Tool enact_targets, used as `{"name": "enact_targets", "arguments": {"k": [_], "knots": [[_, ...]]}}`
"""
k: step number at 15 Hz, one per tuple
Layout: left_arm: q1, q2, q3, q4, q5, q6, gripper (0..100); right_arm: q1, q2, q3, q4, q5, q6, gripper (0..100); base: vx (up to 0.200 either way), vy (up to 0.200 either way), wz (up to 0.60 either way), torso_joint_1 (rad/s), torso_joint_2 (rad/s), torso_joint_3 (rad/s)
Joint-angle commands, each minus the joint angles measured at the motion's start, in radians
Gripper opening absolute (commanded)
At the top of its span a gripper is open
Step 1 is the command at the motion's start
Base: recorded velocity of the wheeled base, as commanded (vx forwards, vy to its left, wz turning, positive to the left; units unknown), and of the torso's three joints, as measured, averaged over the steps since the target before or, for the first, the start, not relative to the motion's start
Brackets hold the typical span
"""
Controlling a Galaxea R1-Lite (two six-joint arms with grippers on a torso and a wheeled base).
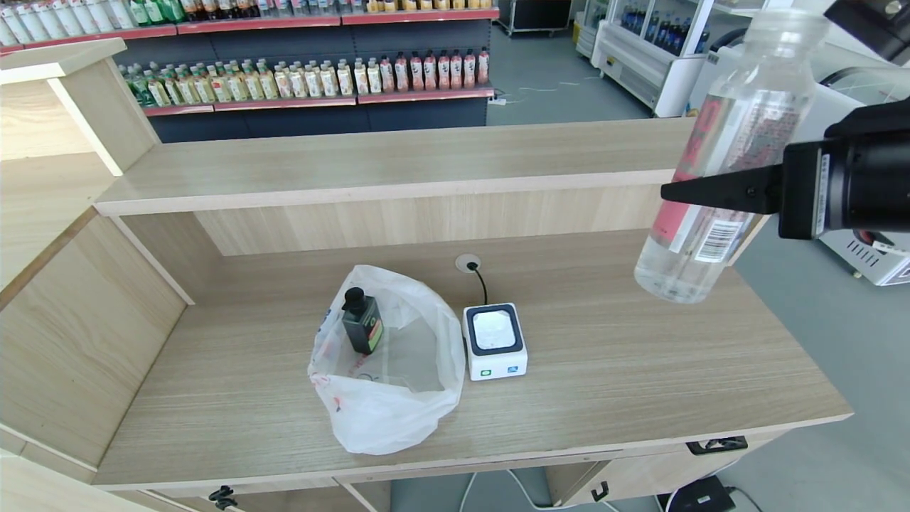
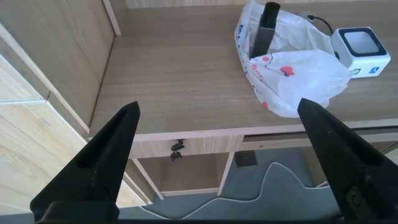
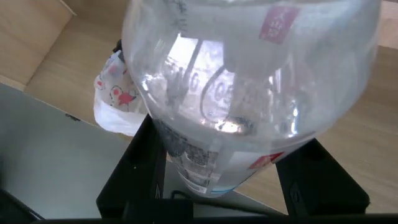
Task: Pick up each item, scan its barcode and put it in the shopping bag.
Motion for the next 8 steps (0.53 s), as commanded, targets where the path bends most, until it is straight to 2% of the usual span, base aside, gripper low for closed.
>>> {"name": "enact_targets", "arguments": {"k": [1,4,8], "knots": [[0.000,0.000,0.000,0.000,0.000,0.000,100,0.125,0.014,-0.097,0.070,-0.024,0.052,0,0.000,0.000,0.00,0.000,0.00,0.000],[0.000,0.000,0.000,0.000,0.000,0.000,100,0.207,0.015,-0.201,0.175,-0.024,0.090,0,0.000,0.000,0.00,0.000,0.00,0.000],[0.000,0.000,0.000,0.000,-0.002,0.000,100,0.263,0.020,-0.326,0.340,-0.024,0.092,0,0.000,0.000,0.00,0.000,0.00,0.000]]}}
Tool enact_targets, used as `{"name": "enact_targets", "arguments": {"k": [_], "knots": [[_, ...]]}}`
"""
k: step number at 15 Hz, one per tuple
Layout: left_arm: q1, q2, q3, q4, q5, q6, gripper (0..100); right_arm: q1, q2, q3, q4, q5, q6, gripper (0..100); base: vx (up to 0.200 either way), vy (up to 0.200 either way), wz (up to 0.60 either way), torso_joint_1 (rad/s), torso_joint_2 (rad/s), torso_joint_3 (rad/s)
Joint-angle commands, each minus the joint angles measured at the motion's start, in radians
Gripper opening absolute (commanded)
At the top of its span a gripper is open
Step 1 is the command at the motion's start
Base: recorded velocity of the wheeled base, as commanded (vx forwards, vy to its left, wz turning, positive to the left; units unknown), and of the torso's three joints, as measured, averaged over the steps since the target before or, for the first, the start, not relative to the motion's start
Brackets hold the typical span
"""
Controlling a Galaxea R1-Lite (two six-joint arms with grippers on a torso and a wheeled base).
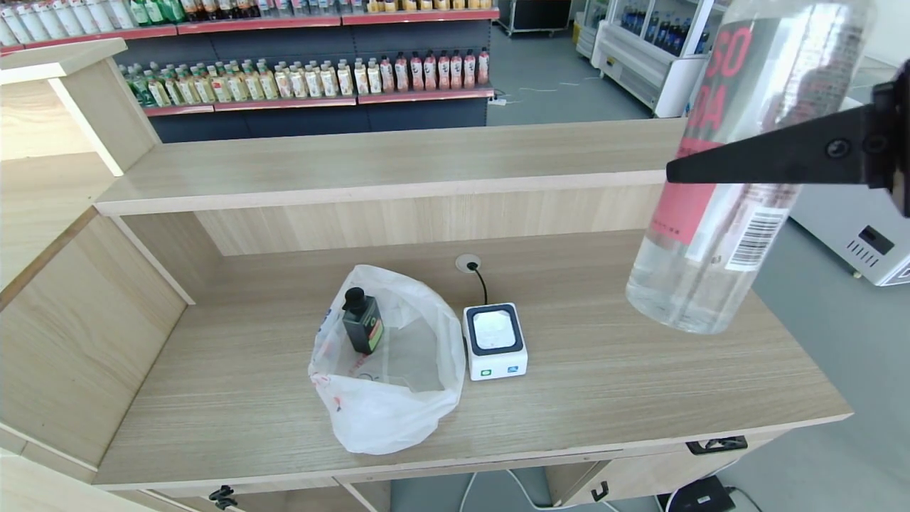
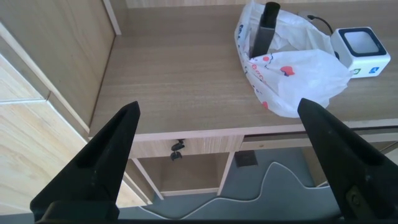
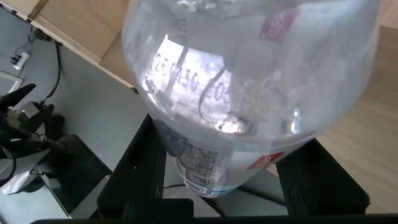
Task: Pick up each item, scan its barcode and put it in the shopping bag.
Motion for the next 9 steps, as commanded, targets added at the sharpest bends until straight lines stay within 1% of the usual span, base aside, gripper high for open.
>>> {"name": "enact_targets", "arguments": {"k": [1,3,4,6,8,9], "knots": [[0.000,0.000,0.000,0.000,0.000,0.000,100,0.040,0.005,-0.074,0.074,0.000,0.000,0,0.000,0.000,0.00,0.000,0.00,0.000],[0.000,0.000,0.000,0.000,0.000,0.000,100,0.087,0.004,-0.137,0.169,-0.006,0.000,0,0.000,0.000,0.00,0.000,0.00,0.000],[0.000,0.000,0.000,0.000,0.000,0.001,100,0.113,0.004,-0.163,0.193,-0.014,0.000,0,0.000,0.000,0.00,0.000,0.00,0.000],[0.000,0.000,0.000,0.000,0.000,0.001,100,0.148,0.004,-0.177,0.203,-0.014,0.000,0,0.000,0.000,0.00,0.000,0.00,0.000],[-0.001,0.000,0.000,0.000,0.000,0.000,100,0.152,0.019,-0.183,0.196,-0.015,0.000,0,0.000,0.000,0.00,0.000,0.00,0.000],[0.000,0.000,0.000,0.000,0.000,0.000,100,0.152,0.042,-0.208,0.195,-0.015,0.000,0,0.000,0.000,0.00,0.000,0.00,0.000]]}}
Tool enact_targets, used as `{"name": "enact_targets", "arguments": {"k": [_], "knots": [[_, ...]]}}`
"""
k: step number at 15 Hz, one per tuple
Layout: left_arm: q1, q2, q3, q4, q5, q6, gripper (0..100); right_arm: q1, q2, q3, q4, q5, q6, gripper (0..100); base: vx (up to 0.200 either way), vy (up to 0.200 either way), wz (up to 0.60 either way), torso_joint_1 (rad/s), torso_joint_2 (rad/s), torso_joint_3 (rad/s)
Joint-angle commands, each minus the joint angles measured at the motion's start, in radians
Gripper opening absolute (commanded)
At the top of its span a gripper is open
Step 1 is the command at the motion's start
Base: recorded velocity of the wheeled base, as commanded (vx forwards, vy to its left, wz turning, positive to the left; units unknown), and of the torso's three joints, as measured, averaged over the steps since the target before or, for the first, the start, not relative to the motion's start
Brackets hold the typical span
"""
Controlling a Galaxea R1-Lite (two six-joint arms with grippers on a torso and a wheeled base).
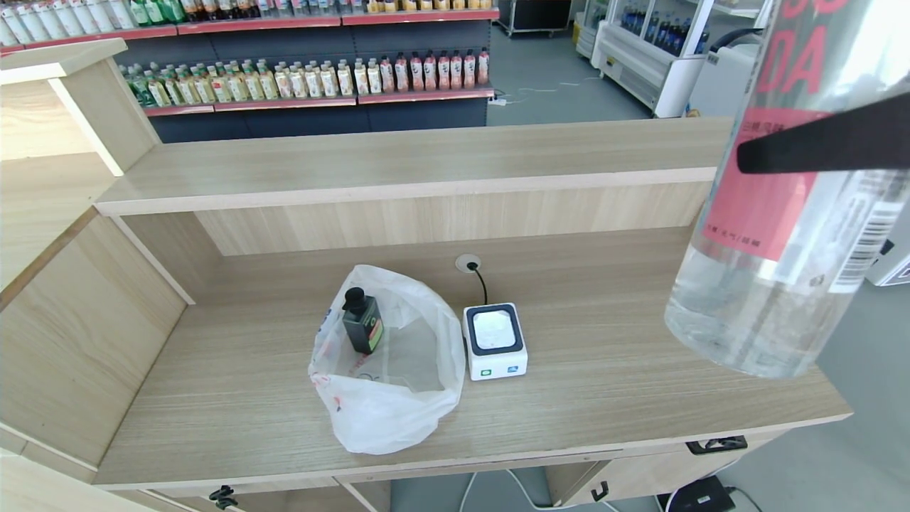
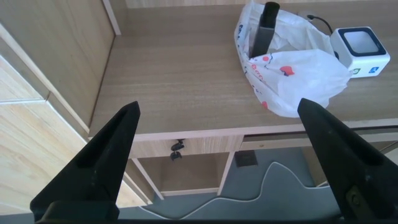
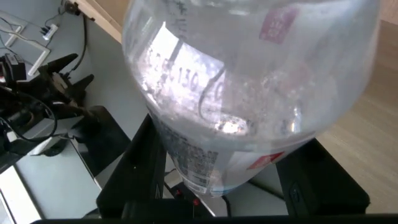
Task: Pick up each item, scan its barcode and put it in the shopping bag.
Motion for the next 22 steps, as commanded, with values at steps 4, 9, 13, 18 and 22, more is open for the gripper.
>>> {"name": "enact_targets", "arguments": {"k": [4,9,13,18,22], "knots": [[0.000,0.000,0.000,0.000,-0.002,0.000,100,0.030,0.049,-0.038,-0.003,0.002,0.001,0,0.000,0.000,0.00,0.000,0.00,0.000],[0.000,0.000,0.000,0.000,0.000,0.001,100,0.069,0.044,-0.046,-0.003,0.008,0.000,0,0.000,0.000,0.00,0.000,0.00,0.000],[0.000,0.000,0.000,0.000,0.000,0.000,100,0.062,0.046,-0.047,-0.003,0.008,-0.005,0,0.000,0.000,0.00,0.000,0.00,0.000],[0.000,0.000,0.000,0.000,0.000,0.000,100,-0.139,-0.046,0.229,-0.276,0.014,-0.006,0,0.000,0.000,0.00,0.000,0.00,0.000],[0.000,0.000,0.000,0.000,0.000,0.000,100,-0.379,-0.092,0.531,-0.663,0.176,-0.014,0,0.000,0.000,0.00,0.000,0.00,0.000]]}}
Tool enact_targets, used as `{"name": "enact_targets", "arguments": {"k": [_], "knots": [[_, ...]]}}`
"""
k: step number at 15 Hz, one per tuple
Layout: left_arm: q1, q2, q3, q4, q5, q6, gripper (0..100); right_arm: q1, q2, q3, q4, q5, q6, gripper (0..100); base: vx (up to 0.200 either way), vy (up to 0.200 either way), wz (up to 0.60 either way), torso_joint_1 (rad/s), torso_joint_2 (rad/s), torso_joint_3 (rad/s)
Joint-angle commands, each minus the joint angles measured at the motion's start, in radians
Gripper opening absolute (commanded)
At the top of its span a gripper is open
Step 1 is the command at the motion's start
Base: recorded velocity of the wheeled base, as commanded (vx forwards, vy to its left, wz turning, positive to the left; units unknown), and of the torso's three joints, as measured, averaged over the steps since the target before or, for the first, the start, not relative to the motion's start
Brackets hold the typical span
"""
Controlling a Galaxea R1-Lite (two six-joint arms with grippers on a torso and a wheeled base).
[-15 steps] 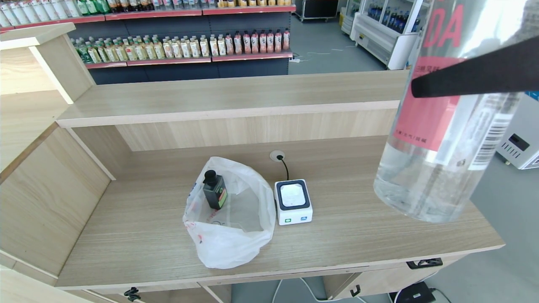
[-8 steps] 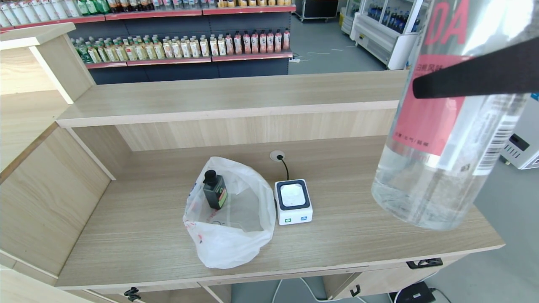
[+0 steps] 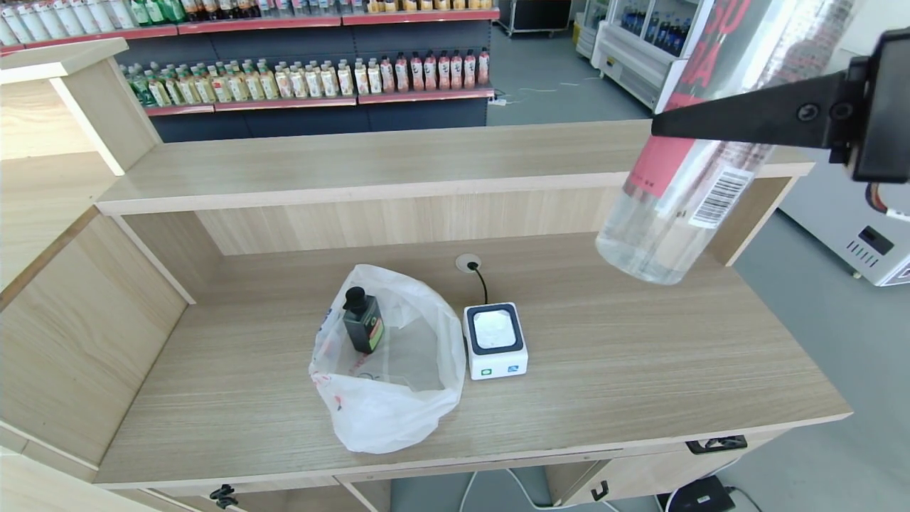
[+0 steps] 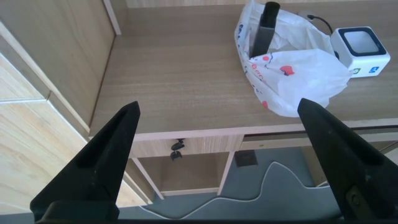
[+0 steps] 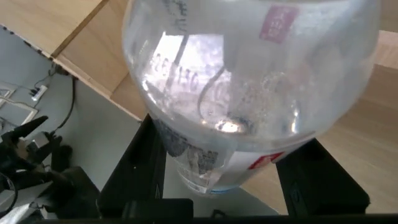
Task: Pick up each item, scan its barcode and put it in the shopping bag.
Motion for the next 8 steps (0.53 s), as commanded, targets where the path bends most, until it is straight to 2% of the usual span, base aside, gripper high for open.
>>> {"name": "enact_targets", "arguments": {"k": [1,3,5,8], "knots": [[0.000,0.000,0.000,0.000,0.000,0.000,100,-0.178,-0.038,0.198,-0.199,0.099,-0.005,0,0.000,0.000,0.00,0.000,0.00,0.000],[0.000,0.000,0.000,0.000,0.000,0.000,100,-0.259,-0.028,0.315,-0.379,0.145,-0.031,0,0.000,0.000,0.00,0.000,0.00,0.000],[0.000,0.000,0.000,0.000,0.000,0.000,100,-0.344,-0.009,0.436,-0.526,0.191,-0.162,0,0.000,0.000,0.00,0.000,0.00,0.000],[0.000,0.000,0.000,0.000,0.000,0.000,100,-0.382,0.002,0.550,-0.626,0.225,-0.312,0,0.000,0.000,0.00,0.000,0.00,0.000]]}}
